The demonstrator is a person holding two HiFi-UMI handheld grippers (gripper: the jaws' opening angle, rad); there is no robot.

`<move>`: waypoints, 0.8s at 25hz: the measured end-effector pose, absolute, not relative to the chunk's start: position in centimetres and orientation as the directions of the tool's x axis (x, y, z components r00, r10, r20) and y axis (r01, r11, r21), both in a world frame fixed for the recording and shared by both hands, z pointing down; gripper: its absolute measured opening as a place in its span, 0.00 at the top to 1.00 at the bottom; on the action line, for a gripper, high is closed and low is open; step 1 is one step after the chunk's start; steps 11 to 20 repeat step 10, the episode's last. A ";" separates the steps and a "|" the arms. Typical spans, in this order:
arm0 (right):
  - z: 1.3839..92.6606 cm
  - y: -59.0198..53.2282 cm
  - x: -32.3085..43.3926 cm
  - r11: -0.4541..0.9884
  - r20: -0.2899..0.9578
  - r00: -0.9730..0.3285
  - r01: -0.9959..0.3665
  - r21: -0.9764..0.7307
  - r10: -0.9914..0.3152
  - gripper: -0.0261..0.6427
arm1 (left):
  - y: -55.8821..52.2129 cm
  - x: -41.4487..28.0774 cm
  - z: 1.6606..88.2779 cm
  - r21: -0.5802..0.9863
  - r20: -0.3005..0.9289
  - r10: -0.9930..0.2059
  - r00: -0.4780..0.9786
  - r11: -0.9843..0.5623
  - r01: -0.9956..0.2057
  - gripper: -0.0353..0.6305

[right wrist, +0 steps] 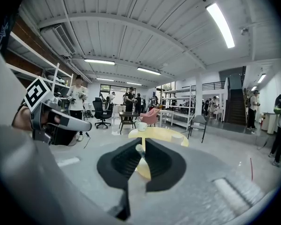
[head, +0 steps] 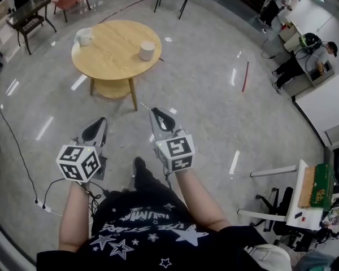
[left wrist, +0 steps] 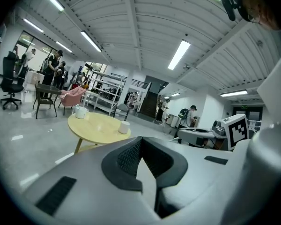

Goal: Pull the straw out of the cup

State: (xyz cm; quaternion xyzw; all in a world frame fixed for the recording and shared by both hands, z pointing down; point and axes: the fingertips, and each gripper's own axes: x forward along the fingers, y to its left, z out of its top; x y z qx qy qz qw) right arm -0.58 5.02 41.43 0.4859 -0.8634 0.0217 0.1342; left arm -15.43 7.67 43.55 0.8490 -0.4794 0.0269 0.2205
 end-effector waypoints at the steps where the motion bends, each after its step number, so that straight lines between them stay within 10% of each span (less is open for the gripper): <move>1: 41.3 5.2 -0.7 0.527 0.251 -0.492 -0.845 0.093 -0.834 0.93 | 7.8 -15.4 43.4 0.349 0.254 -0.803 0.539 -0.444 -0.825 0.94; 20: 41.6 7.0 -0.2 0.518 0.257 -0.484 -0.852 0.078 -0.836 0.93 | 9.8 -15.1 43.4 0.345 0.256 -0.798 0.546 -0.452 -0.823 0.94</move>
